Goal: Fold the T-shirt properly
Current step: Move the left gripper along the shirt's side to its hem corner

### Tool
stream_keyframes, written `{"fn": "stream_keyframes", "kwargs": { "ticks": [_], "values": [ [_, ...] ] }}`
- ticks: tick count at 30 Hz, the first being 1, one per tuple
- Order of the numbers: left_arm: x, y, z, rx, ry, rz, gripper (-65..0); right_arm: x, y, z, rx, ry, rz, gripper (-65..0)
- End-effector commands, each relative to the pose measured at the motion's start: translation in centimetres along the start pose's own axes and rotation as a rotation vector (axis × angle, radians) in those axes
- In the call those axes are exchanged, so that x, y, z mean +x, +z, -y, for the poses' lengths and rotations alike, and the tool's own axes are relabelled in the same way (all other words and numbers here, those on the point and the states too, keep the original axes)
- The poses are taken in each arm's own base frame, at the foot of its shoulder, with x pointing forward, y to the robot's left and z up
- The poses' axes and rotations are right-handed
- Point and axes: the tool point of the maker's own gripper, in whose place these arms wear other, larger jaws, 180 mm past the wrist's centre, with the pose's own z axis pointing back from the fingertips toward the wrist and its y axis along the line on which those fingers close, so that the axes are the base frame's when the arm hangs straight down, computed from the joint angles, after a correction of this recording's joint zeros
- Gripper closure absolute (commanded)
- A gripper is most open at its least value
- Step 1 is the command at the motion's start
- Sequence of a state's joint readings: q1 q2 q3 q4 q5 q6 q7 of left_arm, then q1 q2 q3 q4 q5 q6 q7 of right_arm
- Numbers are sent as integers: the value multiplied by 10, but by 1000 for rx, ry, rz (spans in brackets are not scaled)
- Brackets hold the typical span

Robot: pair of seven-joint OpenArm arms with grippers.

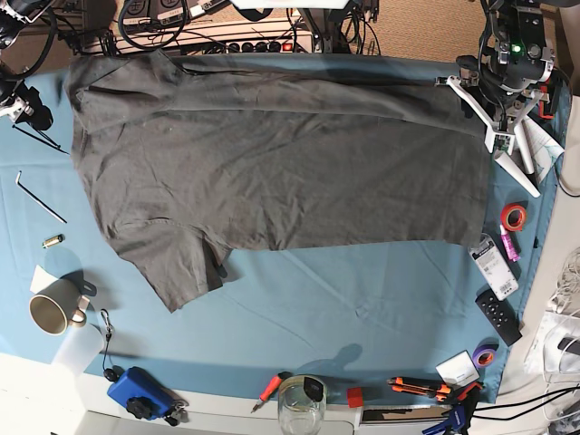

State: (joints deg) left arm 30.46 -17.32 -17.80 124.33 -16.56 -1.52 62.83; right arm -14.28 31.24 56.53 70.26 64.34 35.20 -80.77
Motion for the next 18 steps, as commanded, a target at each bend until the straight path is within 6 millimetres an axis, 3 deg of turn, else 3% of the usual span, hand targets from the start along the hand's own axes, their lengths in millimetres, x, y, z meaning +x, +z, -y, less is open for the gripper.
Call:
{"fn": "stream_keyframes", "kwargs": {
  "ticks": [1, 5, 10, 16, 18],
  "values": [
    [7, 4, -4, 13, -8, 27, -204, 21, 10, -2, -7, 40, 44, -241],
    [7, 4, -2, 4, -6, 28, -192, 20, 10, -2, -7, 39, 44, -241],
    [5, 4, 7, -43, -14, 20, -81, 21, 10, -2, -7, 40, 44, -241],
    [6, 4, 7, -46, -19, 24, -77, 21, 10, -2, -7, 40, 45, -240],
    [6, 4, 10, -60, -39, 24, -31, 21, 10, -2, -7, 39, 45, -241]
  ]
}}
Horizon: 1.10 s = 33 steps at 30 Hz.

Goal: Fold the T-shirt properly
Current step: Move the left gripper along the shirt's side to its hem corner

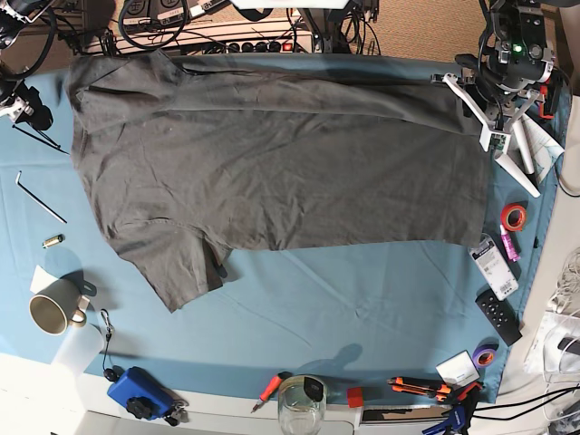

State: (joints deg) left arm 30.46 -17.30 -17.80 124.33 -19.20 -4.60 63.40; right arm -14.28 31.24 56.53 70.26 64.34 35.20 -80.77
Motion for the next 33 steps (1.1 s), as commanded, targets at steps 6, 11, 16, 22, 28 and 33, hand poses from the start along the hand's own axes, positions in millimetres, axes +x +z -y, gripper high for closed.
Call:
{"fn": "stream_keyframes", "kwargs": {
  "ticks": [6, 11, 16, 22, 28, 33],
  "values": [
    [9, 4, 1, -11, -41, 38, 0, 21, 10, -2, -7, 40, 45, -241],
    [17, 4, -2, 2, -48, 73, 0, 21, 10, -2, -6, 39, 45, -241],
    [29, 4, -2, 3, -49, 120, 0, 21, 10, -3, -1, 38, 49, -241],
    [52, 6, -2, 4, -55, 199, 0, 21, 10, -3, -1, 38, 49, -241],
    [79, 9, -3, 7, -56, 297, 0, 21, 10, -3, -1, 38, 49, -241],
    [87, -6, -5, -29, -27, 307, 0, 21, 10, -3, 0, 38, 50, -241]
  ]
}}
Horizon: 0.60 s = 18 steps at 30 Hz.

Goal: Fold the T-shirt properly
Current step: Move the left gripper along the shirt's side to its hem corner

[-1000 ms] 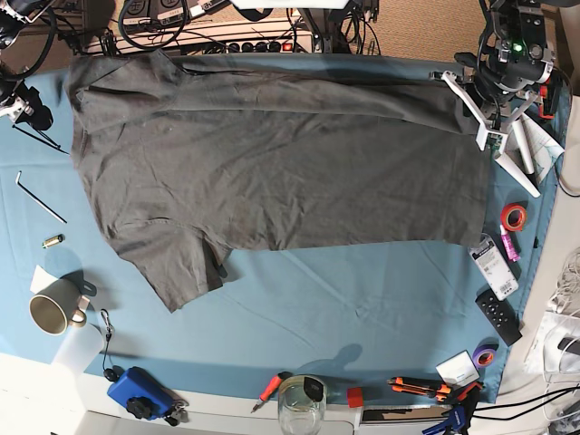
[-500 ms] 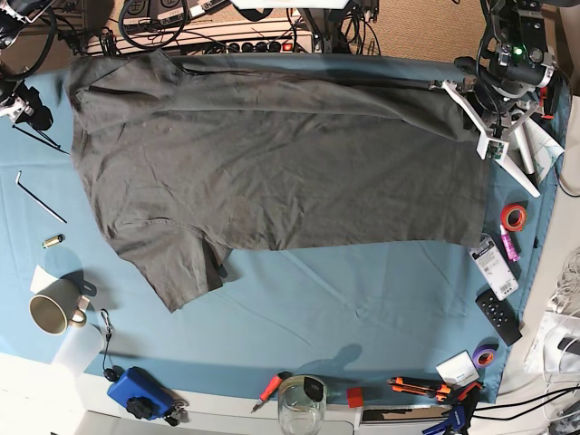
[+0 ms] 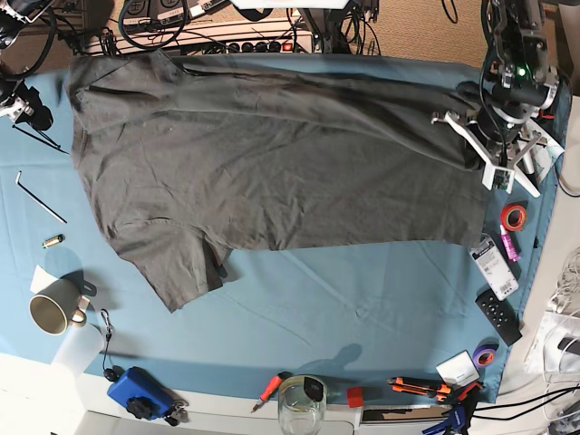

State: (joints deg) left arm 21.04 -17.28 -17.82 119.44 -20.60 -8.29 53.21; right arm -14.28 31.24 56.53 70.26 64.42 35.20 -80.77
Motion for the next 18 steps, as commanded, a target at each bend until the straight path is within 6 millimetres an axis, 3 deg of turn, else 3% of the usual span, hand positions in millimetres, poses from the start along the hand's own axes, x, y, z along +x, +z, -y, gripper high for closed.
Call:
{"fn": "stream_keyframes", "kwargs": {
  "ticks": [1, 6, 11, 18],
  "values": [
    [9, -3, -2, -12, -3, 31, 0, 21, 10, -3, -2, 39, 48, -241],
    [5, -28, -13, -20, 47, -15, 0, 21, 10, -3, -2, 39, 48, -240],
    [18, -31, -28, 53, 50, 6, 0, 21, 10, -3, -2, 39, 48, -240],
    [9, -35, -35, 83, 58, -24, 0, 23, 9, -4, 3, 56, 52, -240]
  ]
}}
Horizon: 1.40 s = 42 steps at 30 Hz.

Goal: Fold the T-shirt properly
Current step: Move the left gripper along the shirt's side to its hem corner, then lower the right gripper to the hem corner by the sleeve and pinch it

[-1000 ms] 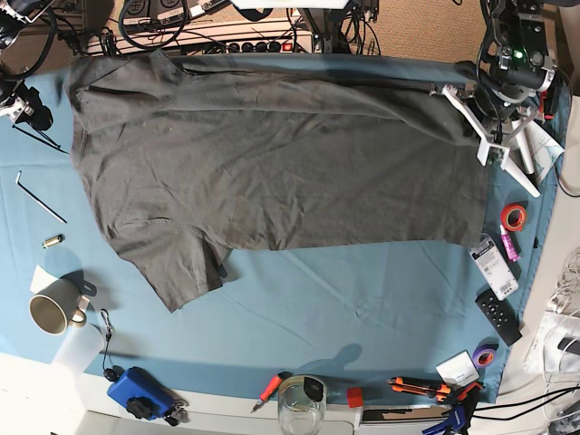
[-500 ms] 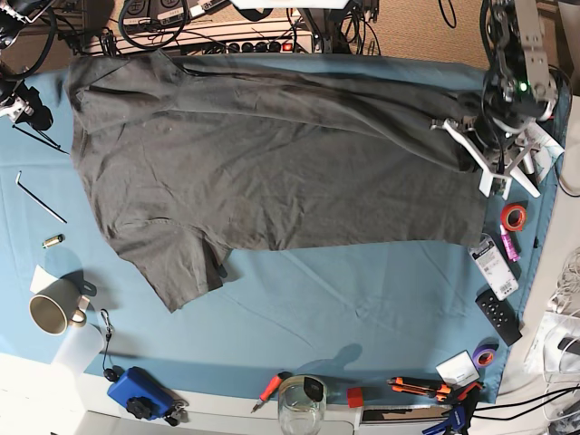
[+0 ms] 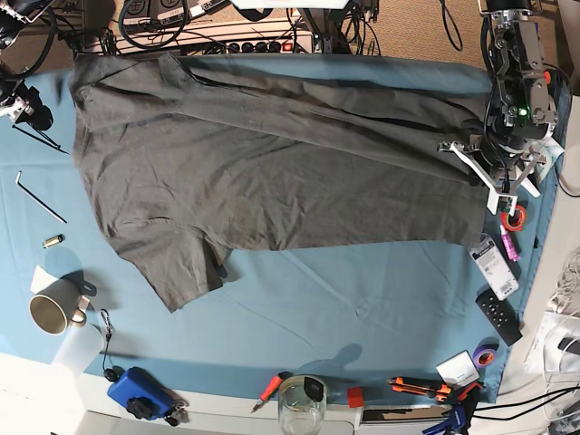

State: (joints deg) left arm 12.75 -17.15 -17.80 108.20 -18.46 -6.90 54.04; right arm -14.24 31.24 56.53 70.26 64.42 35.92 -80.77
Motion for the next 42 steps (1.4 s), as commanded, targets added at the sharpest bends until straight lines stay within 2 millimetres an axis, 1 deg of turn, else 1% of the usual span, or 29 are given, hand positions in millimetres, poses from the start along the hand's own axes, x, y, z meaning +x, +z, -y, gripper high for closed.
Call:
{"fn": "stream_keyframes", "kwargs": {
  "ticks": [1, 4, 8, 12, 14, 16, 18, 20, 23, 27, 29, 31, 35, 38, 40, 42],
  "values": [
    [8, 2, -8, 24, -6, 25, 0, 24, 9, -4, 3, 43, 55, -240],
    [0, -1, -9, 25, -2, -7, 0, 29, 8, -7, 11, 45, 69, -241],
    [-2, 0, -9, 24, -2, -18, 0, 34, 6, -10, 19, 48, 83, -241],
    [-2, 0, -9, 25, -2, -18, -169, 34, 7, -10, 19, 49, 83, -241],
    [-2, 0, -11, 33, -8, -22, -222, 34, 7, -10, 21, 60, 83, -241],
    [-2, 1, -17, 69, -33, -24, -248, 34, 7, -11, 22, 67, 83, -241],
    [4, 6, -23, 110, -69, -12, -248, 34, 7, -11, 24, 66, 85, -241],
    [12, 11, -24, 133, -92, 10, -248, 36, 7, -14, 38, 63, 95, -241],
    [23, 18, -22, 137, -106, 46, -248, 38, 7, -16, 53, 61, 105, -241],
    [34, 22, -19, 135, -113, 98, -248, 42, 7, -19, 62, 61, 117, -241],
    [41, 23, -19, 133, -116, 136, -248, 48, 6, -23, 75, 64, 135, -241],
    [48, 24, -18, 131, -119, 170, -248, 60, 5, -32, 108, 67, 174, -241],
    [54, 24, -17, 125, -113, 194, -247, 90, 3, -50, 159, 91, 258, -240],
    [57, 24, -15, 114, -88, 203, -247, 117, 2, -65, 187, 115, 322, -240],
    [55, 24, -15, 111, -87, 196, -247, 129, -5, -71, 161, 148, 318, -240],
    [52, 23, -15, 112, -85, 178, -247, 134, -20, -74, 101, 195, 260, -240]
  ]
}}
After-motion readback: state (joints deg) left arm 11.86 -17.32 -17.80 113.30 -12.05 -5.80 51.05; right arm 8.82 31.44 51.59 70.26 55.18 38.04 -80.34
